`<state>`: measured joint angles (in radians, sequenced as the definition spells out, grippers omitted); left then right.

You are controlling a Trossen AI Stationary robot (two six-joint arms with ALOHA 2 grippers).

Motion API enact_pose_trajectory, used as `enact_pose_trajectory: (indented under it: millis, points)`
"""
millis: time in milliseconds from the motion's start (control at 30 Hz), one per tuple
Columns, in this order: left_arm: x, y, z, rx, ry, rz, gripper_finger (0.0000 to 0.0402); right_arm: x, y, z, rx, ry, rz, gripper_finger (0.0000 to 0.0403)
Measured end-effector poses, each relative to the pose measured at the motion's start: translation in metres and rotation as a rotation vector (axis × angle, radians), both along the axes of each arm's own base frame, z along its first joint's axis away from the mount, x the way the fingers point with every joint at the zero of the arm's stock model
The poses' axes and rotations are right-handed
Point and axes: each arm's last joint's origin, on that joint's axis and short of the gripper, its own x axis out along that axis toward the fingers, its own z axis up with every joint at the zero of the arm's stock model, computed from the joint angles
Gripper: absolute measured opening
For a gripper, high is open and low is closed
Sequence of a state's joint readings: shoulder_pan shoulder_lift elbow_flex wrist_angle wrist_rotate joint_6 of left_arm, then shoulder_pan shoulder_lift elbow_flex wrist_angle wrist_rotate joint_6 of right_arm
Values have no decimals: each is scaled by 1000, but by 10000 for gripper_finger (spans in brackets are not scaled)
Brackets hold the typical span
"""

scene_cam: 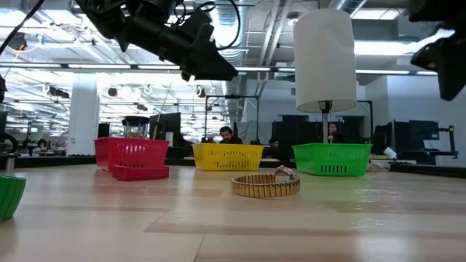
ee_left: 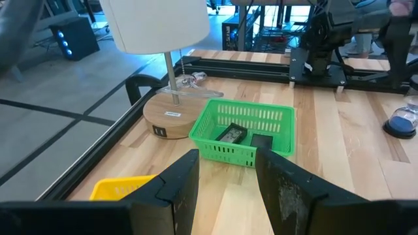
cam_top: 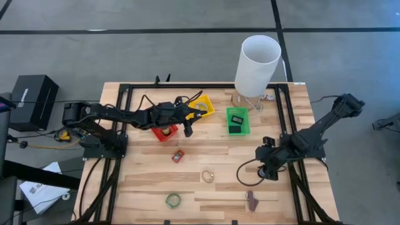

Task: Pick & Place Office items
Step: Put the blue hourglass into the red basket

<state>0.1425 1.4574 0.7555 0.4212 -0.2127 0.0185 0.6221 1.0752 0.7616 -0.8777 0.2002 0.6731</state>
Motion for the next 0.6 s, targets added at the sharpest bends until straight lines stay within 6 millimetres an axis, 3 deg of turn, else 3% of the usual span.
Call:
enact_pose_trajectory:
  millis: [267,600]
  points:
    - [0,0,1,1,-10,0,144,10,11,-4,15,139,111,259]
    - [1,0,2,4,-25,1,144,12,16,-10,2,239,86,266]
